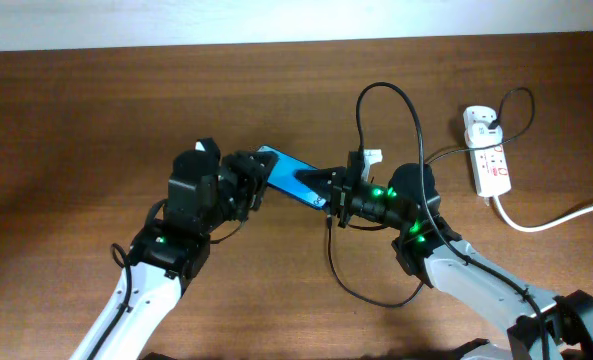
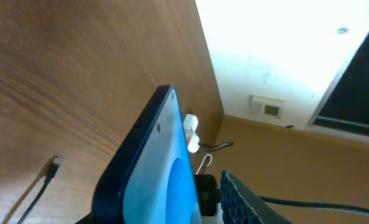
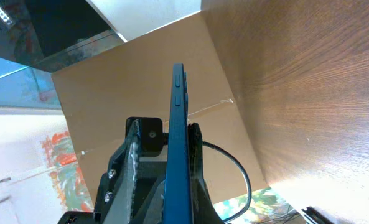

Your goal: Plug charger to phone and switch on socket

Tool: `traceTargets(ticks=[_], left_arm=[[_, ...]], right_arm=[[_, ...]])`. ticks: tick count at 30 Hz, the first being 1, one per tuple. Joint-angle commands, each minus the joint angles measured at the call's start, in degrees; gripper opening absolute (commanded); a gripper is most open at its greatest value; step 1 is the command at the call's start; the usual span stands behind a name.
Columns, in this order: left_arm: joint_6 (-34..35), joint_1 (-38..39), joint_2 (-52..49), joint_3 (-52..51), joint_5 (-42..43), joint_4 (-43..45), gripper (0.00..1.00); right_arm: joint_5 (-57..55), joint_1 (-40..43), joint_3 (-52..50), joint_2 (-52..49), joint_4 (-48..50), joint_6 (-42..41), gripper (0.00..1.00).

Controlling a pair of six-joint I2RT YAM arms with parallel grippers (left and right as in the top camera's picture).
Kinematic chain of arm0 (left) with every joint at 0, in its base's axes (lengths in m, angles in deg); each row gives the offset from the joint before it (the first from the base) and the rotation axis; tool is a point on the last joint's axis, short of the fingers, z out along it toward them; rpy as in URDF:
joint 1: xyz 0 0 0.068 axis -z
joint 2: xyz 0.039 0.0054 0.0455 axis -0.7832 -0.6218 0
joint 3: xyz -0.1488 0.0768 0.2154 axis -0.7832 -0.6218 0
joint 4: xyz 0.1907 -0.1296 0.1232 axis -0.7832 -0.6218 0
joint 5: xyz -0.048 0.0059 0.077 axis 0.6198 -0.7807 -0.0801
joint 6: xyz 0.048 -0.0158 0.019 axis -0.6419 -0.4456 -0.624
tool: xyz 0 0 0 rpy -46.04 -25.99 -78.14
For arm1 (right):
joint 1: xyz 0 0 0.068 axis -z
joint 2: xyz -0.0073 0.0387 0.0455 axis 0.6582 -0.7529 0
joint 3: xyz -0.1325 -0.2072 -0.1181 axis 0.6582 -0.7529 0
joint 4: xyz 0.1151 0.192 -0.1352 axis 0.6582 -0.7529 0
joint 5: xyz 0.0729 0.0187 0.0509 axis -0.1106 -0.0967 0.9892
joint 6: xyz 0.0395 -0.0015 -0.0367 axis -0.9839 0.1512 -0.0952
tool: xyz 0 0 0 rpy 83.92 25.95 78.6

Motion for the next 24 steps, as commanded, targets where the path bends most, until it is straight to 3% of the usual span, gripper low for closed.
traceTargets(ticks=[1,5,10,16,18,20,24], left_arm=[[1.6,-0.2,-0.1,0.1,-1.0,2.0,0.38],[1.7,0.4,-0.1,0.1,-1.0,2.0,0.38],[7.4,0.6,-0.1,0.1,1.4,2.1,0.37],[7.5,0.6,-2.6,0.1,3.8,2.0,0.38],[7.6,0.6,-4.9,0.1,6.6,3.7,0.32],[7.5,0.5,-5.3,0.1,7.1,6.3,0.18],[7.5,-1.0,-5.3,0.1,7.5,6.3,0.00]], right_arm=[[0.1,0.3,0.7,0.5,0.4,-0.4,0.04],[-0.1,0.3,0.7,0.5,0.4,-0.4,0.04],[-2.9,0.3,0.7,0.5,0.4,-0.2,0.04],[-3.1,-0.3,0.7,0.5,0.5,0.2,0.04],[-3.3,-0.9,0.7,0.5,0.4,0.2,0.04],[-3.5,-0.8,0.7,0.5,0.4,0.2,0.04],[-3.5,-0.8,0.7,0.5,0.4,0.3,0.04]])
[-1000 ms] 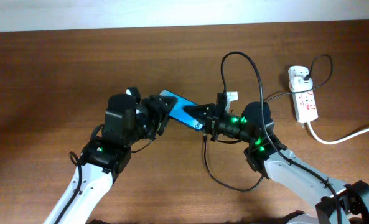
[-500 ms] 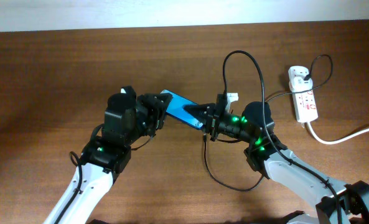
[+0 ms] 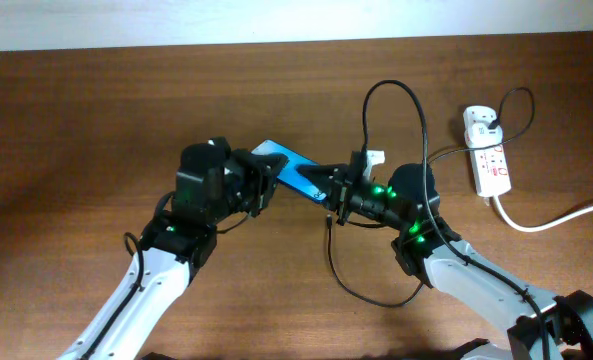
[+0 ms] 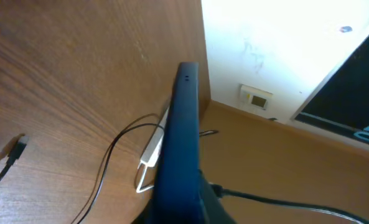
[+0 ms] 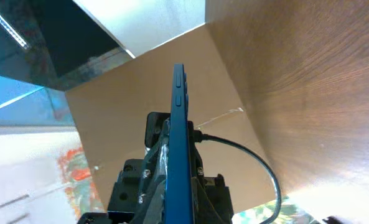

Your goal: Plug charger to phone and switch on socket

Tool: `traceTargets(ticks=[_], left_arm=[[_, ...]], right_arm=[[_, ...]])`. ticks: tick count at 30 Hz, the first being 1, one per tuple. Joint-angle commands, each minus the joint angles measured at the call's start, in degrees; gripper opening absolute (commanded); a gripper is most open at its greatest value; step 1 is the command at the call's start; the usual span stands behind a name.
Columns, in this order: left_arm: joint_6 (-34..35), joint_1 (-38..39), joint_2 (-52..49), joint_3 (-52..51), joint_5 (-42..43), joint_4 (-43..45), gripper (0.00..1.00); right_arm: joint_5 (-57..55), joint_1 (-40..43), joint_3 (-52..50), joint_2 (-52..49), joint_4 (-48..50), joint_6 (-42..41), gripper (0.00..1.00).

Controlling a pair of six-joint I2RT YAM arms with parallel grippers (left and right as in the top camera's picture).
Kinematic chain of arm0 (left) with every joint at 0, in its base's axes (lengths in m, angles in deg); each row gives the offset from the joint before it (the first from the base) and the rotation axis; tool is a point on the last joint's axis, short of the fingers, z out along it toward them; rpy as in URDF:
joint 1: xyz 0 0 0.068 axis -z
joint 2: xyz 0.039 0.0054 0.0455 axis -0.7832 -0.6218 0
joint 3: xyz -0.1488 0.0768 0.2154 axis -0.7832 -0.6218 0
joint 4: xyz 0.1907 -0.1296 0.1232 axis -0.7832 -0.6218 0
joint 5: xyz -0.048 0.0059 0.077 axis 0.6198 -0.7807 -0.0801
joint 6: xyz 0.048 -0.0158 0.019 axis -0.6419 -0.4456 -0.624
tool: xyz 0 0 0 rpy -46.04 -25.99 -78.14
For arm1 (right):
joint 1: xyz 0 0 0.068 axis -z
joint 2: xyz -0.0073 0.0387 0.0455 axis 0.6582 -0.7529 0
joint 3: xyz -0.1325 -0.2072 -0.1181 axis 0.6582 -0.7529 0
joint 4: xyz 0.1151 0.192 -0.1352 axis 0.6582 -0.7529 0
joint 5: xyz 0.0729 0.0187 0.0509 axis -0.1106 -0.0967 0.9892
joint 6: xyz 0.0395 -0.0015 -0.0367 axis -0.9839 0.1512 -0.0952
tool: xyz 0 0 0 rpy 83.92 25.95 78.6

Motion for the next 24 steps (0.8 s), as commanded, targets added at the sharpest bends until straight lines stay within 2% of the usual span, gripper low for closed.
traceTargets(ticks=[1,4,6,7,11,12,13,14,15,17,19,22,23,24], left_arm=[[-0.2,-1.4,-0.1,0.2,1.6,-0.1,0.00],[-0.9,-1.5,-0.1,0.2,1.4,-0.1,0.00],[-7.4,-1.7,-0.1,0.2,-1.2,-0.9,0.00],[-9.5,-3.0,-0.1,0.2,-1.3,-2.3,0.00],[-10.8,-7.4,-0.1,0.2,-1.6,-2.2,0.00],[-10.9,-8.1,-0.1,0.2,-1.6,-2.3,0.00],[-13.2,-8.9,-0.1,0.2,-1.5,-2.3,0.00],[-15.6,-9.3,-0.1,0.2,-1.3,-2.3,0.00],[-22.5,-10.2,-0.1,0.2,1.7,-2.3,0.00],[-32.2,-12.2,-0.1,0.2,9.2,-4.2,0.00],[-39.2,-13.4,-0.1,0.2,12.9,-10.0,0.00],[-46.3,-13.4,-0.1,0.2,19.0,-12.0,0.00],[-46.6,-13.4,-0.1,0.2,20.0,-12.7,0.00],[-47.2,-13.4,-0.1,0.2,20.6,-14.5,0.00]], right_arm=[[0.0,-0.3,0.7,0.5,0.2,4.4,0.04],[1.0,-0.3,0.7,0.5,0.2,4.4,0.04],[2.3,-0.3,0.7,0.5,0.2,4.4,0.08],[2.4,-0.3,0.7,0.5,0.2,4.4,0.22],[2.7,-0.3,0.7,0.5,0.2,5.2,0.40],[2.6,-0.3,0.7,0.5,0.2,7.4,0.49],[1.9,-0.3,0.7,0.5,0.2,12.7,0.58],[0.7,-0.3,0.7,0.5,0.2,22.1,0.64],[-0.5,-0.3,0.7,0.5,-1.4,36.3,0.74],[-3.8,-0.2,0.7,0.5,-11.0,50.6,0.98],[-9.1,-0.2,0.7,0.5,-21.8,59.4,0.98],[-14.6,0.1,1.6,0.6,-32.3,65.0,0.98],[-15.6,1.0,3.2,0.7,-38.5,67.1,0.98],[-17.8,2.5,6.9,1.5,-49.6,71.1,0.98]])
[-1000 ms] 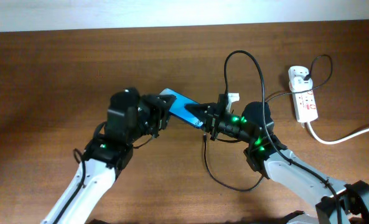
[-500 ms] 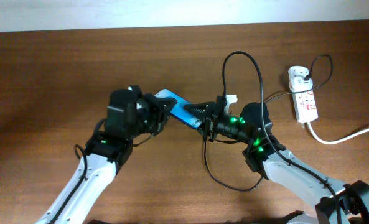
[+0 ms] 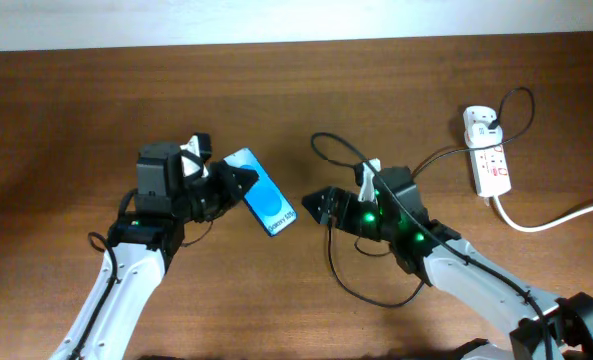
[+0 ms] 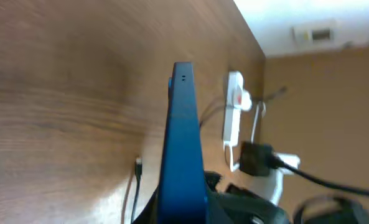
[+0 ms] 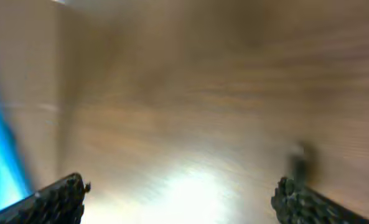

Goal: Plug charger to phone and switch on socket
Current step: 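Release the phone with the right gripper and move it to the black cable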

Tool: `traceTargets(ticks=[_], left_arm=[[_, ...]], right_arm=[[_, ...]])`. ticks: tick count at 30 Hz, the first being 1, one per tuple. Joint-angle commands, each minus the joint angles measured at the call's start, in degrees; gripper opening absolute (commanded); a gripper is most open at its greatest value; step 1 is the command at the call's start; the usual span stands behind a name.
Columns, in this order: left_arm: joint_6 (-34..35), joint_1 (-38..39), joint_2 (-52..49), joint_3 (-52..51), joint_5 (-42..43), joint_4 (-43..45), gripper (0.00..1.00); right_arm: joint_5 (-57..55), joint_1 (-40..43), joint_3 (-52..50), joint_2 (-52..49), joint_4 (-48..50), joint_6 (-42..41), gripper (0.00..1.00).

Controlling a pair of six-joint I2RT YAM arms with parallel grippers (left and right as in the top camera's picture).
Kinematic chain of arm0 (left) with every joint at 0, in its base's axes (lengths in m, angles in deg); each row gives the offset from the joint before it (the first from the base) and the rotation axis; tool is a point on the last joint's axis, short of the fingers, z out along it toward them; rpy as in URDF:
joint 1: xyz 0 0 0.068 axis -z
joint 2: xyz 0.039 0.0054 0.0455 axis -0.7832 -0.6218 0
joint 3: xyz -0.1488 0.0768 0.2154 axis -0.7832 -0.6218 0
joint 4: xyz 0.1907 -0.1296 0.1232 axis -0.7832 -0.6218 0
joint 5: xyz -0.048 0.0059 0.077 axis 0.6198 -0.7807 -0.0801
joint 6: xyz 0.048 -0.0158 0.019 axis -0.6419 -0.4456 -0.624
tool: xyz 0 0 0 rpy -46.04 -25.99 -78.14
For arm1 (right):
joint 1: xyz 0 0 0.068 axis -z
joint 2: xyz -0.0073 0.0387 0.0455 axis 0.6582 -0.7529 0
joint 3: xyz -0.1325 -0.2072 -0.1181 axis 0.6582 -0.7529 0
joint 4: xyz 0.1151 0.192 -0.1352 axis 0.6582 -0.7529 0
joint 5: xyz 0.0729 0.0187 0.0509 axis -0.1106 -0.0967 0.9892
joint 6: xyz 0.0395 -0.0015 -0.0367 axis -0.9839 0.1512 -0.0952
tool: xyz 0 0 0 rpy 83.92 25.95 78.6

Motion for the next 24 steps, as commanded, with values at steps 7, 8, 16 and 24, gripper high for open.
traceTargets(ticks=[7,8,16,24], left_arm=[[-12.8,-0.3,0.3,0.3,6.4,-10.8,0.00],[-13.4,-0.8,0.3,0.3,6.4,-12.6,0.00],[-13.4,-2.6,0.3,0.3,6.6,-15.1,0.00],[-13.4,-2.6,0.3,0.3,6.6,-15.2,0.00]], right_arm=[[-13.4,4.8,20.8,2.1,-46.7,13.1,0.99],[-13.5,4.8,20.7,0.7,-46.6,13.2,0.95],[-10.3,-1.1,20.7,-14.6,-40.9,13.2,0.80],[-4.9,-2.8,18.0,-19.1,-33.4,13.1,0.57]])
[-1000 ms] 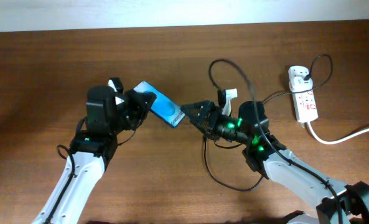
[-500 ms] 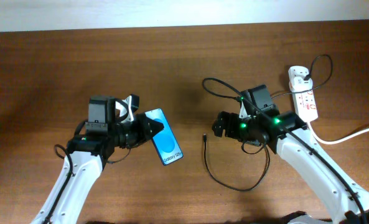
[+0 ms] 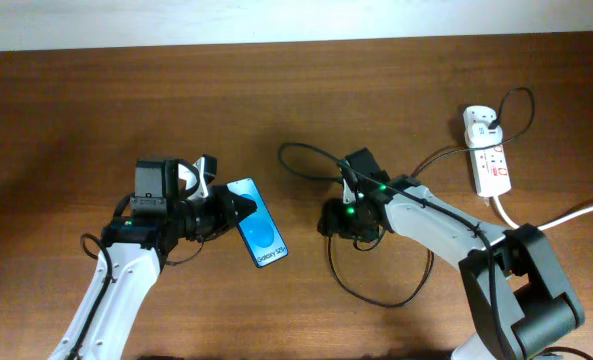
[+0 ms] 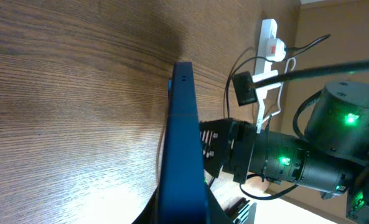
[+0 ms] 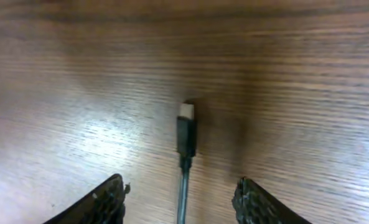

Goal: Plug charger to phone and switch on socket
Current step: 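Release the phone with the right gripper and move it to the black cable, then grasp the black cable's USB-C end with the right gripper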

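My left gripper (image 3: 228,212) is shut on a blue phone (image 3: 257,234), held left of centre above the table; in the left wrist view the phone (image 4: 182,143) shows edge-on between the jaws. My right gripper (image 3: 332,217) hangs open over the black charger cable's plug (image 5: 186,127), which lies on the wood between the spread fingertips (image 5: 103,199). The cable (image 3: 376,295) loops across the table. A white socket strip (image 3: 489,150) lies at the far right.
A white charger block (image 3: 481,122) sits plugged in at the strip's far end, and a white lead (image 3: 566,212) runs off the right edge. Brown wooden table (image 3: 76,120) all around.
My left gripper with the phone shifted slightly left and lower. My right gripper moved over the cable's plug, which now lies between its open fingers.
First both grippers held the phone mid-table, right gripper at its near end. Then the left still gripped it beside the right. By 0.8 s ago the right had let go and the left carried the phone leftward. Now the right hovers open over the plug.
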Tool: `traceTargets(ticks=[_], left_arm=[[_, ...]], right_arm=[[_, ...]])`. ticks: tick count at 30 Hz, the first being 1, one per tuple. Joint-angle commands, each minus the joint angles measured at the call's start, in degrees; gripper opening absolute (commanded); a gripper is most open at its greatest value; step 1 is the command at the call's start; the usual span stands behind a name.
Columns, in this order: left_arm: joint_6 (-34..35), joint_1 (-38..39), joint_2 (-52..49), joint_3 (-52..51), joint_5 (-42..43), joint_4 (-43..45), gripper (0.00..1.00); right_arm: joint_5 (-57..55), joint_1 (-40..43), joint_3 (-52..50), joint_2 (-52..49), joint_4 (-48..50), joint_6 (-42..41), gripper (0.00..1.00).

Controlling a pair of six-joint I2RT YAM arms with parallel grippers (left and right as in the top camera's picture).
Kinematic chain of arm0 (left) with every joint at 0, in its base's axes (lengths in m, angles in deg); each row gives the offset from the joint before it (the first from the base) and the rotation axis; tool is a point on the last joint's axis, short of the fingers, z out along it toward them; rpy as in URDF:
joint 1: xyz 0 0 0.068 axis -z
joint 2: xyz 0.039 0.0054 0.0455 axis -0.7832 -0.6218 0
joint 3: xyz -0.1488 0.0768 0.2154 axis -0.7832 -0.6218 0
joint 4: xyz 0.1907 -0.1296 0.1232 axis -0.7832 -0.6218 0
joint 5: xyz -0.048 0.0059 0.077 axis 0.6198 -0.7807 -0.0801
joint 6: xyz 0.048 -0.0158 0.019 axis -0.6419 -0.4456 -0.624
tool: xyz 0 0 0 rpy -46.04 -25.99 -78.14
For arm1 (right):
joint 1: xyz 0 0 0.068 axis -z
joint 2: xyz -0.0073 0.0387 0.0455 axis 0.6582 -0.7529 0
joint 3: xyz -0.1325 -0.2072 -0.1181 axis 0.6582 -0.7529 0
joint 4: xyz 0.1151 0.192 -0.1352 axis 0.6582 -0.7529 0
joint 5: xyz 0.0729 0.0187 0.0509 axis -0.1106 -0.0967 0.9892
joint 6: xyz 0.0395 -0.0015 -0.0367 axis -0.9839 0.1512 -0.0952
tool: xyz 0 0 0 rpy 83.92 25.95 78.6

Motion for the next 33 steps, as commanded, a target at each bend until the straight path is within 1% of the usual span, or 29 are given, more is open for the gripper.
traceTargets(ticks=[1,4,7,9,13,14,15,16,17,18,19,20,21,23,24,25,26,27,28,30,32,33], left_arm=[[-0.9,-0.2,0.4,0.4,1.9,0.2,0.00],[-0.9,-0.2,0.4,0.4,1.9,0.2,0.00],[-0.9,-0.2,0.4,0.4,1.9,0.2,0.00],[-0.9,-0.2,0.4,0.4,1.9,-0.8,0.00],[-0.9,-0.2,0.4,0.4,1.9,-1.3,0.00],[-1.0,-0.2,0.4,0.4,1.9,-1.3,0.00],[-2.8,-0.2,0.4,0.4,2.2,-1.0,0.00],[-7.1,-0.2,0.4,0.4,6.1,0.7,0.00],[-8.7,-0.2,0.4,0.4,10.5,3.4,0.00],[-8.7,-0.2,0.4,0.4,13.2,7.0,0.00],[-8.7,-0.2,0.4,0.4,14.8,9.5,0.00],[-8.7,-0.2,0.4,0.4,18.5,14.6,0.00],[-8.6,-0.2,0.4,0.4,20.0,17.8,0.00],[-8.3,-0.2,0.4,0.4,22.1,22.8,0.00],[-4.4,-0.6,0.4,0.4,22.1,23.7,0.00],[-2.2,-0.7,0.4,0.4,23.0,25.7,0.00],[0.2,-0.7,0.4,0.4,24.2,28.6,0.00],[7.7,-0.7,0.4,0.4,24.5,35.5,0.00],[15.6,-0.7,0.4,0.4,23.7,40.6,0.00],[24.7,-0.7,0.4,0.4,22.1,48.2,0.00],[30.4,-0.7,0.4,0.4,21.5,55.8,0.00],[32.2,-0.7,0.4,0.4,21.2,55.9,0.00]], right_arm=[[1.8,-0.3,-3.3,-0.9,2.9,0.0,0.56],[2.1,-0.2,-6.2,-0.9,7.9,-0.2,0.51],[2.0,-0.2,-6.7,-0.9,8.1,-0.2,0.34],[1.4,-0.2,-8.3,-0.9,9.0,-0.2,0.28],[1.9,-0.2,-10.0,-0.9,12.0,-0.2,0.04],[2.1,-0.2,-10.0,-0.9,12.6,-0.2,0.04],[3.5,-0.2,-9.9,-0.8,13.1,0.3,0.04],[6.6,-0.1,-9.7,-0.7,13.2,1.8,0.04],[11.4,-0.1,-9.5,0.1,13.2,4.6,0.04],[14.0,-0.1,-9.5,1.2,12.9,5.7,0.04],[15.8,-0.1,-9.5,3.8,11.6,7.0,0.04],[16.0,-0.1,-9.5,8.4,8.0,7.6,0.04],[16.0,-0.1,-9.5,12.1,5.1,7.6,0.04],[18.4,-0.1,-9.5,23.5,-2.5,9.3,0.04],[21.3,-0.2,-9.5,29.2,-4.7,9.3,0.04],[23.6,-0.2,-9.5,33.5,-5.6,9.3,0.04],[24.2,-0.2,-9.5,35.7,-6.3,9.3,0.04],[24.4,-0.2,-9.5,39.6,-8.7,9.3,0.04],[26.3,-0.2,-9.5,41.2,-8.9,9.3,0.04],[30.8,-0.3,-9.6,41.5,-8.8,9.2,0.04],[32.1,-0.3,-9.7,41.2,-7.9,9.3,0.04],[32.1,-0.7,-9.7,41.2,-5.9,10.2,0.04]])
